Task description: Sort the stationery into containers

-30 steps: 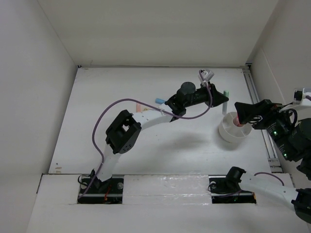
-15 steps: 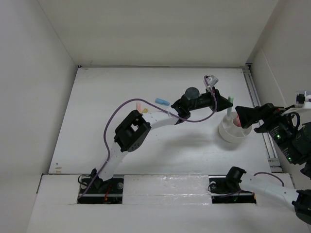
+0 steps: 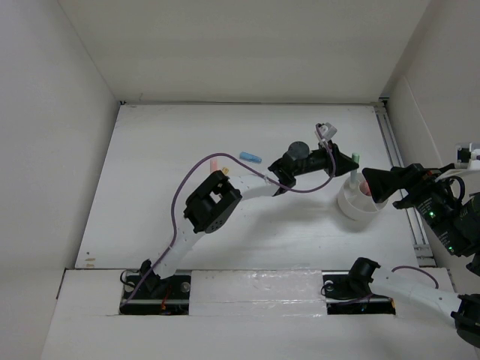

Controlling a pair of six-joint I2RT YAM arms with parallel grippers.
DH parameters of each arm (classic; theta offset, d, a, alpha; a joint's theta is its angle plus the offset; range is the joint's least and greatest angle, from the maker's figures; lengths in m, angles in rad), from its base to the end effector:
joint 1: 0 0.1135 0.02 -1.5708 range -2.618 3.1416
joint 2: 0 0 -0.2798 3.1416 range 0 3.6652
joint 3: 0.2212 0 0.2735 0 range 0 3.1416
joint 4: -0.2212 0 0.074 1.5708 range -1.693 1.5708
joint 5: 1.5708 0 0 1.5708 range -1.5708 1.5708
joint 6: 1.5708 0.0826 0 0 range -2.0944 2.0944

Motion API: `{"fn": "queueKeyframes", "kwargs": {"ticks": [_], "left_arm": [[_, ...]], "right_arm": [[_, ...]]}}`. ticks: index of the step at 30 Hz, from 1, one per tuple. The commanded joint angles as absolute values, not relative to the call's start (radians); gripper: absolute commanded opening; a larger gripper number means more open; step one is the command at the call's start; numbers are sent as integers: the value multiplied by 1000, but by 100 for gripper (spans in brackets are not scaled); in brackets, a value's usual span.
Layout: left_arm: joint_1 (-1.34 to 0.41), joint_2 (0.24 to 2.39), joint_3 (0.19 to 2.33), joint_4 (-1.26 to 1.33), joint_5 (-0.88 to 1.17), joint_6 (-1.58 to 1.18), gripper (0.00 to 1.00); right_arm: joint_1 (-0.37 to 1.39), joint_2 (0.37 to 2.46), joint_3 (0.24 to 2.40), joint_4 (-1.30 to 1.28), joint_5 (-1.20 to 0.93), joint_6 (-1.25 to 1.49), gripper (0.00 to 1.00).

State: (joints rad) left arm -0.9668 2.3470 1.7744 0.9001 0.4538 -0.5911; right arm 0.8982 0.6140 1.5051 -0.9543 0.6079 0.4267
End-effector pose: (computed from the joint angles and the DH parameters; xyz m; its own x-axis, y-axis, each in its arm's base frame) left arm 0.3184 -0.5252 0.2667 -0.3919 -0.3139 -0.8648 0.9118 -0.0074 -0.4106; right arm 0.0705 0.0127 0.5110 -0.1546 0.3512 -0.9234 -0.2449 0.8919 0.3802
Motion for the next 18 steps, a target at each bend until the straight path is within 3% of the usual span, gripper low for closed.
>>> {"fn": "queueKeyframes", "kwargs": {"ticks": [1,18], "left_arm": [[-971,2359,1835,962,446,-575,0],[-971,2407,1847,940,457,-584,0]], "right_arm": [[907,603,1506,-933,588,431,99],[907,594,1488,-933,578,431,99]]}}
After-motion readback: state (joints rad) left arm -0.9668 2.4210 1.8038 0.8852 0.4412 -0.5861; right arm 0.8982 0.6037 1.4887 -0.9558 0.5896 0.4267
